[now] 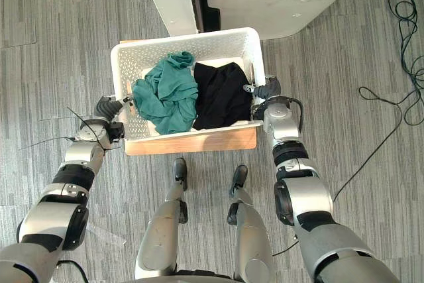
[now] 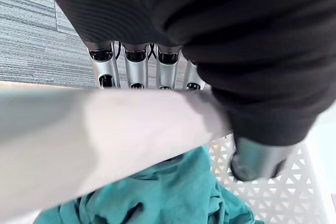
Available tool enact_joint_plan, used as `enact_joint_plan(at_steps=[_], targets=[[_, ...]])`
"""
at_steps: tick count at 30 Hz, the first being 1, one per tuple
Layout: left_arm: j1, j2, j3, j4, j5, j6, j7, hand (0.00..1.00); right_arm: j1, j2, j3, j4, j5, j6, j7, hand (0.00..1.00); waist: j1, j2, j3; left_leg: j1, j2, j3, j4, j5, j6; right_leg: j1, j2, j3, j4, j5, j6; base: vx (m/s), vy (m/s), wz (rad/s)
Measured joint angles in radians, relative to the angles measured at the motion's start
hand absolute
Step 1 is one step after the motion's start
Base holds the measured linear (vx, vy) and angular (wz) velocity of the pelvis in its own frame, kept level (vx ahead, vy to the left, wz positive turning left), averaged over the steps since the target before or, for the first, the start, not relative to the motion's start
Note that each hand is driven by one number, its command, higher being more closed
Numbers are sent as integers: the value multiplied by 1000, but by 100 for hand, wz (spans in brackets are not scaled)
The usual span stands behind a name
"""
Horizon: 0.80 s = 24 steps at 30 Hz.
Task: Pick up the laundry basket with both hands and put the clothes into the washing machine.
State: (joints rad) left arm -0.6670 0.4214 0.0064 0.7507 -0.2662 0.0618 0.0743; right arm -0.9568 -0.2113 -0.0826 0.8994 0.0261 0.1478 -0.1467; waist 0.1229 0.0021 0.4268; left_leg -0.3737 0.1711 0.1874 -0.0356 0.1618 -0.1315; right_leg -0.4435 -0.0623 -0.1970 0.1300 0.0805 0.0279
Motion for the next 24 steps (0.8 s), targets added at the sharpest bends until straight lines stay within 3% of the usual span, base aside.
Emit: enact_joint_plan(at_steps=[5, 10, 16, 19, 24], targets=[[141, -36, 25, -250, 2, -1, 64, 100, 28, 8, -15, -89, -39, 38, -51, 100, 0, 1, 0, 1, -6, -2, 0, 0, 0, -1, -3, 4, 0, 0, 0, 0, 0, 0], [319, -115, 93, -559, 5, -22, 124, 100, 219, 53, -18, -448, -80, 38, -110, 100, 0, 2, 1, 5, -14, -10, 0, 0, 0, 1, -6, 12, 0, 0, 0, 0, 0, 0], [560, -220, 112, -810, 12, -30, 121, 100, 506, 97, 16, -773, -116, 21, -114, 100, -12, 5, 0, 87, -22, -18, -30, 0, 10, 72, -5, 14, -11, -14, -4, 0, 0, 0], [669, -240, 113, -854, 3, -35, 101, 100, 633, 97, 53, -880, -122, 15, -98, 100, -30, 12, -20, 91, -23, -16, -33, -11, 26, 74, -1, 18, -14, -25, -2, -1, -5, -3], [828, -267, 103, -868, -1, -34, 54, 100, 805, 100, 74, -921, -125, 12, -45, 100, -43, 14, -89, 134, -21, 8, -30, -27, 37, 112, 6, 39, -28, -18, 5, 82, 6, -12]])
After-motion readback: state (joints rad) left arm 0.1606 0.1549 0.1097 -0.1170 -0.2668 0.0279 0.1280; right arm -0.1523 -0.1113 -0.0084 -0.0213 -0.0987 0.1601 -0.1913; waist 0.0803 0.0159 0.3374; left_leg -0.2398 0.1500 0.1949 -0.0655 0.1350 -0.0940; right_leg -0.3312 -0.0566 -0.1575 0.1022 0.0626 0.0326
